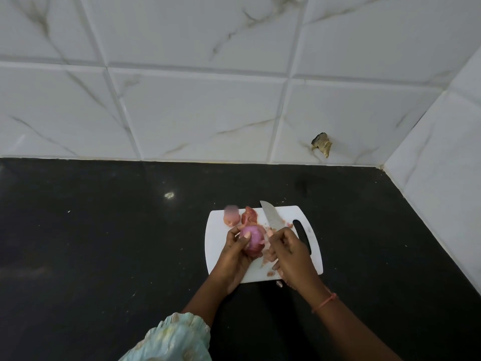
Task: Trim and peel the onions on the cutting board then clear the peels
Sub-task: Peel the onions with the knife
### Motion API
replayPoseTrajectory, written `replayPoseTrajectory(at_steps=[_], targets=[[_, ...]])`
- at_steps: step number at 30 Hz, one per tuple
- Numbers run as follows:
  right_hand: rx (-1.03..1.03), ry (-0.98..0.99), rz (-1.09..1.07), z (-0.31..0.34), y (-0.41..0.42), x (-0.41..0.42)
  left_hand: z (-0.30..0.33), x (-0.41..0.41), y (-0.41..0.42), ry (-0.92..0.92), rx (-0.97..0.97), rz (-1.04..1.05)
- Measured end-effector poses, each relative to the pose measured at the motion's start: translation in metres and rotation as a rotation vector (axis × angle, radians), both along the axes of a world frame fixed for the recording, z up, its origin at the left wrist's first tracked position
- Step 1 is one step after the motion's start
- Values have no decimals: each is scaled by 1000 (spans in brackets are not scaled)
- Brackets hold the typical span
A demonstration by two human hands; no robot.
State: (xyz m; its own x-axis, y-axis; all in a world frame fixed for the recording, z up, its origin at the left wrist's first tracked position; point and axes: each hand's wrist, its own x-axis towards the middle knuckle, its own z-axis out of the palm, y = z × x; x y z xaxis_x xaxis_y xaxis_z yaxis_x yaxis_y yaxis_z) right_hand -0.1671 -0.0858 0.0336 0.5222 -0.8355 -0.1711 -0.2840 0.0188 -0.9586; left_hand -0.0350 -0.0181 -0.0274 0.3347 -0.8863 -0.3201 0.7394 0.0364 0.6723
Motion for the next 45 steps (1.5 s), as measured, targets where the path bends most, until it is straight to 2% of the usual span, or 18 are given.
replayPoseTrajectory(at_steps=[2,8,15,18,24,30,38,42,45], targets=[[55,38,-5,-1,3,1,-1,1,0,21,-19,-17],[-175,123,27,-4,3,4,-2,2,0,35,-6,-42],[-93,125,12,1,10,9,2,0,0,-27,13,-47],[-160,166,38,-4,9,9,5,0,2,-31,-2,-48],[-290,123,23,-2,7,4,12,-2,3,-90,1,-84],[-295,64,-50,1,7,1,11,-8,-1,-184,6,-58],[-325,66,-128,-7,-1,1,4,-2,3,-16,-65,-9],[-268,34,-196,-10,-12,-5,2,1,5,-34,-60,-30],[-265,53,-139,-9,-17,-7,3,0,7,-57,-72,-55]])
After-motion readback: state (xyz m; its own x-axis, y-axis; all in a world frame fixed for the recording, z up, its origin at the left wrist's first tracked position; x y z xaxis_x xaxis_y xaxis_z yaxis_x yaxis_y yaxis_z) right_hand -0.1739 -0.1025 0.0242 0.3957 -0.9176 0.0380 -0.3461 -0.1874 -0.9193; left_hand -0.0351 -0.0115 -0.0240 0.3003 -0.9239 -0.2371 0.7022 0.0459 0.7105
